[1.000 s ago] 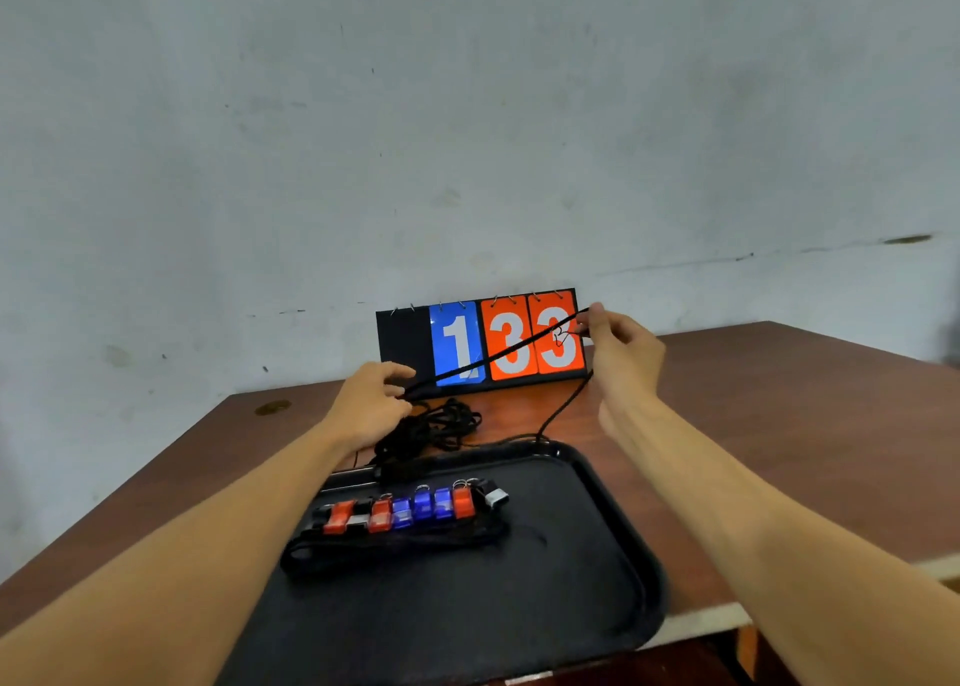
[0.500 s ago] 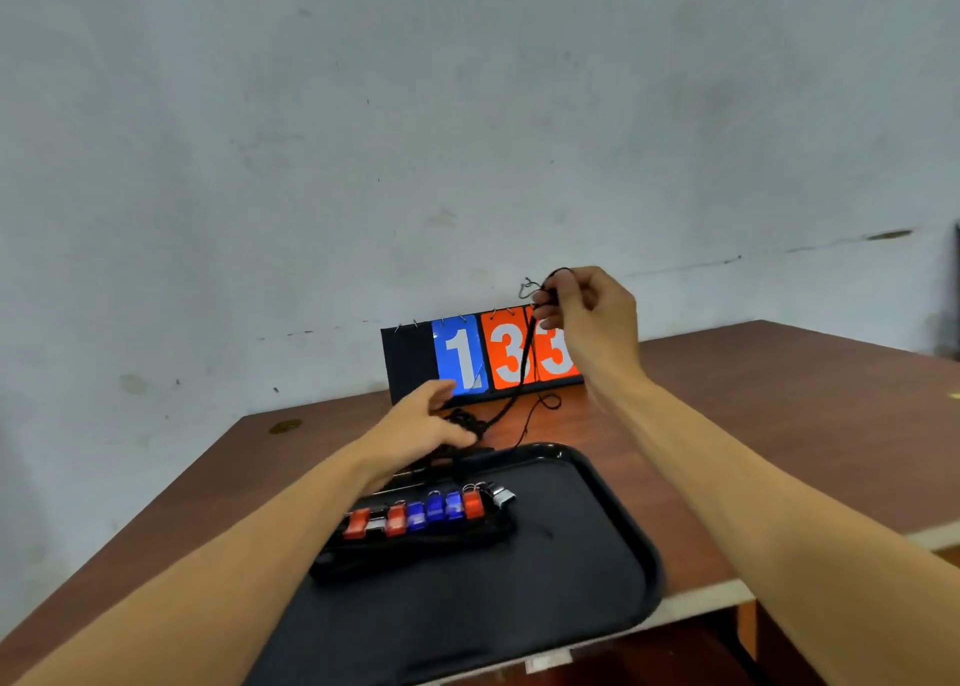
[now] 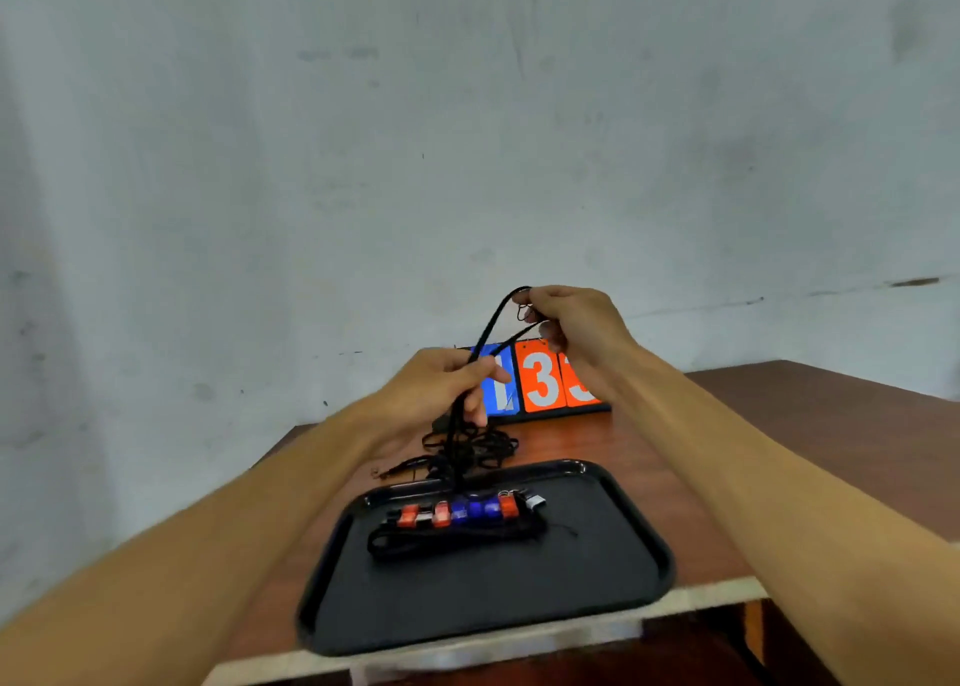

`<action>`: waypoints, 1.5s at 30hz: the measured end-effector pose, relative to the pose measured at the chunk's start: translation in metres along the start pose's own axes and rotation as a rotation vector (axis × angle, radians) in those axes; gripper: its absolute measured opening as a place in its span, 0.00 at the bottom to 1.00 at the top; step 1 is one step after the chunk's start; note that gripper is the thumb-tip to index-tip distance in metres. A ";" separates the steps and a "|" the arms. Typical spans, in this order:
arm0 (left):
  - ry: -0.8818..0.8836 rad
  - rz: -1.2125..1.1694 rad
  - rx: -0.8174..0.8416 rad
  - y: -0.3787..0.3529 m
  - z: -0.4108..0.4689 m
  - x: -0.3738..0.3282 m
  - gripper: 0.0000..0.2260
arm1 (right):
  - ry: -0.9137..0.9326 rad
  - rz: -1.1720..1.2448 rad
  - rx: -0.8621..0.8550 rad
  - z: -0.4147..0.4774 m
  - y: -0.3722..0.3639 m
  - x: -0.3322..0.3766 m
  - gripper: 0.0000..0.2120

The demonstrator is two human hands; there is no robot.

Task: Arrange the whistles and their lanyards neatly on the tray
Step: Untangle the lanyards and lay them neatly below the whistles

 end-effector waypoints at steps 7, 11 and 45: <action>0.027 0.014 0.075 0.033 -0.058 -0.007 0.15 | -0.178 0.202 0.178 -0.026 -0.049 -0.004 0.08; 0.040 -0.006 0.003 0.070 -0.085 -0.002 0.16 | -0.171 0.166 0.333 -0.040 -0.082 0.007 0.08; 0.249 0.272 0.322 0.041 -0.115 0.066 0.15 | 0.334 -1.078 0.356 -0.063 -0.059 -0.045 0.13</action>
Point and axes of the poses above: each hand's wrist, its own z-axis towards the middle knuckle, its own y-axis out of the back of the hand, x = y × z, the point moved 9 cm from there along z, towards the middle knuckle, and after that the axes turned 1 degree about x, right-handed, at the moved point
